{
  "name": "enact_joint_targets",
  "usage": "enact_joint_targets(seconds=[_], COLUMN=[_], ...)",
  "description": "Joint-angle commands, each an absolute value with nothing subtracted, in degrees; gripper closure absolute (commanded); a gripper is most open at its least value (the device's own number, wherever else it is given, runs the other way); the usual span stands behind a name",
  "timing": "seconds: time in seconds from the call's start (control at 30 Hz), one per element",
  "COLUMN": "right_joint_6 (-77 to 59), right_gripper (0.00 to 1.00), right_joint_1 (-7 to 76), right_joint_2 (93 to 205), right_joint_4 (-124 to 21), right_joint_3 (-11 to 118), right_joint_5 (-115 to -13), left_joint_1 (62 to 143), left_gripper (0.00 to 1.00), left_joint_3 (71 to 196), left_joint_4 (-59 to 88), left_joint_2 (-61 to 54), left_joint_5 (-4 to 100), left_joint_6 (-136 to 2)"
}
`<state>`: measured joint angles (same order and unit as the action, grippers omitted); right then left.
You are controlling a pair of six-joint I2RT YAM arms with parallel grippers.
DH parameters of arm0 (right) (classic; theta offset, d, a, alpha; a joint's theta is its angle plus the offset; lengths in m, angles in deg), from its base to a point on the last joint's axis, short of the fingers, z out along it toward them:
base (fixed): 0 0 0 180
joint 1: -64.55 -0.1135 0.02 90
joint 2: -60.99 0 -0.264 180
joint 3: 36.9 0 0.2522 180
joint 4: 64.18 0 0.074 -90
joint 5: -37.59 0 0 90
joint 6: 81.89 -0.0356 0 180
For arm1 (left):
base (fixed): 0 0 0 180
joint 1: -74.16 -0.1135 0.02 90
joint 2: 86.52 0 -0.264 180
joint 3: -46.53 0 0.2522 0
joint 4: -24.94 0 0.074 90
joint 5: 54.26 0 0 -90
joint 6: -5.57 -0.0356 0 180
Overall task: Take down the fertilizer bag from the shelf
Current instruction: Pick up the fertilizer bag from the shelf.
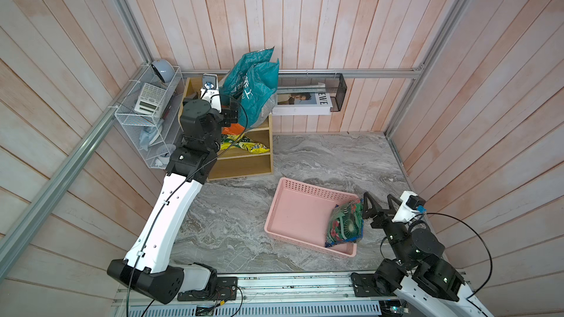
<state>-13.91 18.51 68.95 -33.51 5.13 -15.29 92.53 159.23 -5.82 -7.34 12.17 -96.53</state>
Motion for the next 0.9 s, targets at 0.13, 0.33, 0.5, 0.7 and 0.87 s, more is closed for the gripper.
enact_joint_targets(seconds=[0.13, 0.33, 0.5, 0.7, 0.87], right_joint_6=[-11.14, -9.44, -8.35, -7.6, -7.35], right_gripper=[0.02, 0.02, 0.02, 0.02, 0.02], right_joint_1=[18.41, 18.41, 18.41, 18.42, 18.5], right_joint_2=[69.33, 71.8, 73.86, 73.97, 75.2], right_joint_4=[-37.22, -40.17, -41.45, -43.21, -43.78], right_joint_3=[4.2, 3.87, 4.02, 3.54, 4.04], right_joint_5=[-15.02, -14.89, -14.29, -14.46, -14.7], left_joint_1=[92.26, 92.0, 91.94, 91.93, 91.91], left_gripper=[0.0, 0.4, 0.7, 1.0, 1.0], left_joint_3=[163.79, 171.01, 176.75, 178.25, 187.51], left_joint_4=[-5.05, -5.95, -5.87, -8.19, -18.28], left_joint_2=[-2.87, 2.61, 6.18, 4.98, 6.47], left_joint_5=[17.3, 15.03, 12.22, 7.7, -0.96], left_joint_6=[-98.41, -99.45, -97.83, -94.85, -90.87])
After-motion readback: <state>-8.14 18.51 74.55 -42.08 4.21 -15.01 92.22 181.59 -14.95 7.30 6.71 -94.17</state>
